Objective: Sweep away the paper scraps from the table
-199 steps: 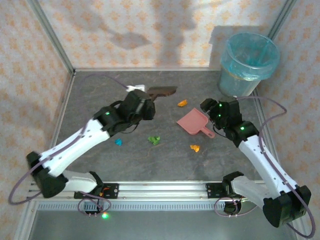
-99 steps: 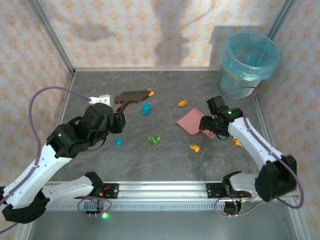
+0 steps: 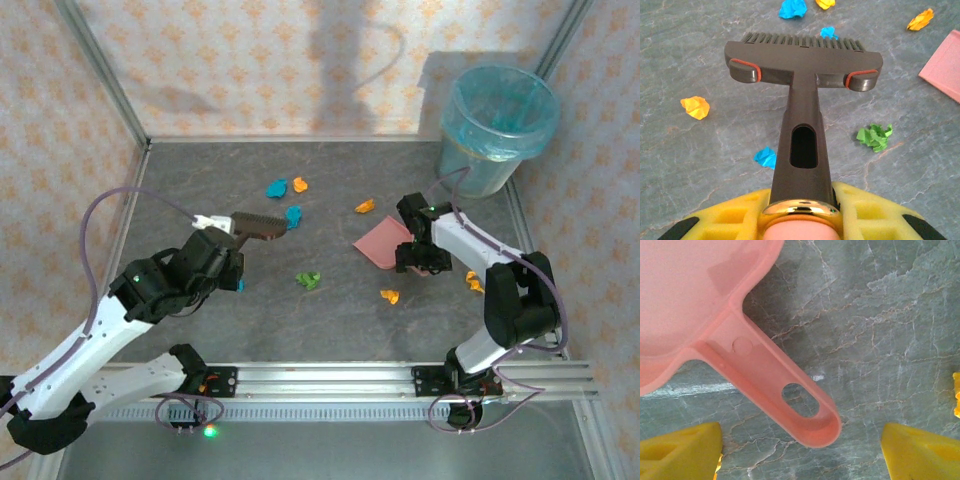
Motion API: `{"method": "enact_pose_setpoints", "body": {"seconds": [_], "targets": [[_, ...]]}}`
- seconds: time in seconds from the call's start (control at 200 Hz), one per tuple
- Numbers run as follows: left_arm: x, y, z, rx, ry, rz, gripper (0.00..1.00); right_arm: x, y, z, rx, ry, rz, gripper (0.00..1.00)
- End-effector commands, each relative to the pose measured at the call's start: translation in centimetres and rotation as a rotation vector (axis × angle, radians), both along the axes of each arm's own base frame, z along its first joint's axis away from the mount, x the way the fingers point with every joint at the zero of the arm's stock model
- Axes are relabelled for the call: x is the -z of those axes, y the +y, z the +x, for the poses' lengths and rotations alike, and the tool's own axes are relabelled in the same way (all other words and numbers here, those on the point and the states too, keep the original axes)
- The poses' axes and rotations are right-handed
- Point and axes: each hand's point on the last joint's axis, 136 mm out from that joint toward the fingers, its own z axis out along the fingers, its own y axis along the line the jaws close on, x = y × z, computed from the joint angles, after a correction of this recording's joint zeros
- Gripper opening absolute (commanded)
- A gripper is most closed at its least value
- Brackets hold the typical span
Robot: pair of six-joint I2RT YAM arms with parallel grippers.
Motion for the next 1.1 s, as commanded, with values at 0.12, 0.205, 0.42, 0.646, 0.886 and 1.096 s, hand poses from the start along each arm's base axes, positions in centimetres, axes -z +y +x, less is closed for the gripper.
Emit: {"method": "enact_pose_setpoints", "body": {"seconds": [0.12, 0.205, 0.42, 0.646, 0.886, 1.096], "targets": [[-1.6, 1.0, 1.4, -0.065, -0.12, -0.024, 0.0, 0.6, -0.2, 1.1, -0.039, 0.008, -0.025, 0.81], [-1.6, 1.4, 1.4, -0.079, -0.13, -0.032, 0.0, 1.1, 0.0, 0.9, -0.037, 0.03, -0.019, 0.79], [-1.5, 1.9, 1.6, -0.099, -0.137, -0.036, 0.0, 1.5, 0.9, 0.9, -0.018, -0.008, 0.049, 0.71], [-1.2, 2.2, 1.8, -0.108, -0.135, -0.024, 0.0, 1.8, 1.9, 0.9, -0.013, -0.02, 0.083, 0.58], [-1.5, 2.7, 1.6, -0.123, -0.155, -0.022, 0.0, 1.0, 4.5, 1.7, -0.041, -0.093, 0.137, 0.59], [-2.0, 3.2, 1.3, -0.133, -0.178, -0.029, 0.0, 1.1, 5.5, 1.9, -0.014, -0.196, 0.165, 0.73]]}}
